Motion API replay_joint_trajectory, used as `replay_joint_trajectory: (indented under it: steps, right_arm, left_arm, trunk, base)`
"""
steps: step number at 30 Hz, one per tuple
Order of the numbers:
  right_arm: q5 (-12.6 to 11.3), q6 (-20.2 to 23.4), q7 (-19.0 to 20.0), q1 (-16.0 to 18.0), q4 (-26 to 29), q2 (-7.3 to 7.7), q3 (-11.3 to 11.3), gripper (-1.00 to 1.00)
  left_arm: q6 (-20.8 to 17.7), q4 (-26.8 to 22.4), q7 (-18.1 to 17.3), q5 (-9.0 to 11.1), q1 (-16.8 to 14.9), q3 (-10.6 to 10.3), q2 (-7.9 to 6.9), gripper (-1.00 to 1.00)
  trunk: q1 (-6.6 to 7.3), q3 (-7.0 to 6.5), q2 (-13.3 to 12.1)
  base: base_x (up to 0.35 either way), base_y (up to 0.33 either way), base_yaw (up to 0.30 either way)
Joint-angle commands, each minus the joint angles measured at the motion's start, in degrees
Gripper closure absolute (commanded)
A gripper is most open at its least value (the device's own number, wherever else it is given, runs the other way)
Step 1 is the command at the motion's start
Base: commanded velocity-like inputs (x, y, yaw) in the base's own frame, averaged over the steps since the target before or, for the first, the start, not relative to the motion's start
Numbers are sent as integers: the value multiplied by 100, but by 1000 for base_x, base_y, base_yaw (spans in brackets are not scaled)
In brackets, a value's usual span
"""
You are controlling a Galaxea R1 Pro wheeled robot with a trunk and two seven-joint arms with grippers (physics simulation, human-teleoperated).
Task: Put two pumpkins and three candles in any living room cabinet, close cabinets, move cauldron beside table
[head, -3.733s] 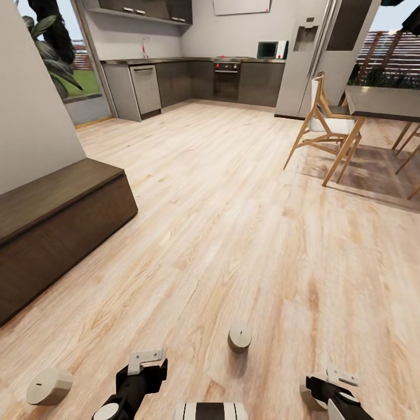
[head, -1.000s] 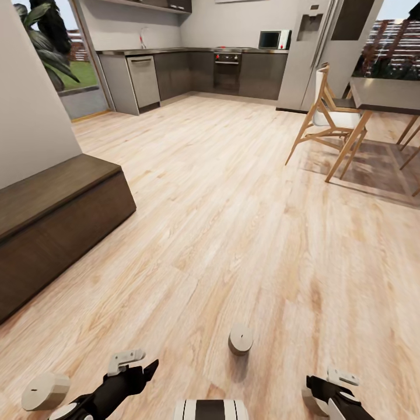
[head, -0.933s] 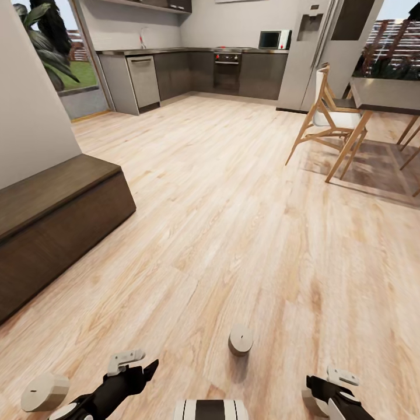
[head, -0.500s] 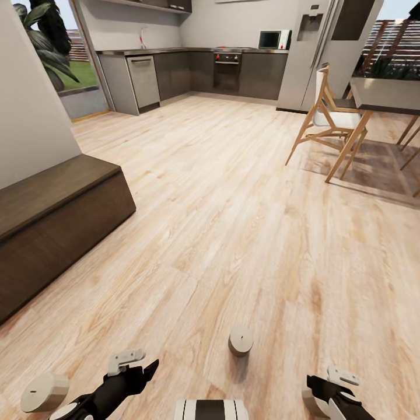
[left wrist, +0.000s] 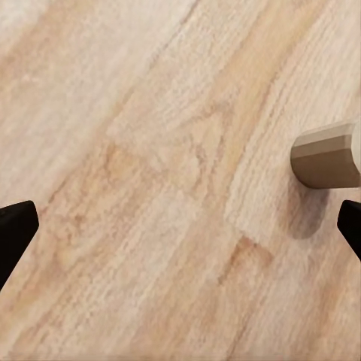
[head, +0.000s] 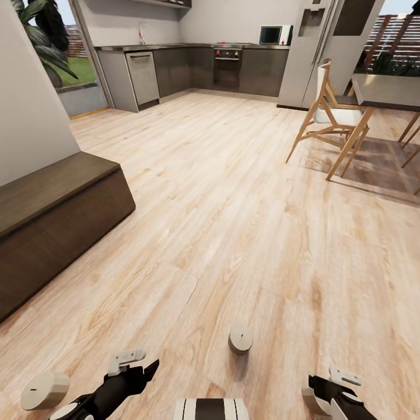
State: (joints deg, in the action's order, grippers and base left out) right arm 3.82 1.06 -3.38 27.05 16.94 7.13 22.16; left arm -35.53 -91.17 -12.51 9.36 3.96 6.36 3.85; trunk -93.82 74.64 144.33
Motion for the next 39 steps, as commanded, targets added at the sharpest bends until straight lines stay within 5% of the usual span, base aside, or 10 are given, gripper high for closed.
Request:
replay_joint_trajectory:
  steps: [1,7,39]
  right_arm:
    - [40,12,-5,2,3,-3,26,-100]
    - [40,15,1,2,3,-2,22,-100]
    - [48,9,13,2,-226,-7,17,-100]
  left_arm:
    - [-41,-6,-19,31,0,15,5,-100]
    - [-49,-6,-18,31,0,15,5,-100]
    - [-50,-6,-18,31,0,15,3,-100]
  trunk:
    - [1,3,1]
    - [-12,114,8]
    - [-20,180,12]
  base:
    - [0,0,0]
    - [0,0,0]
    - [0,0,0]
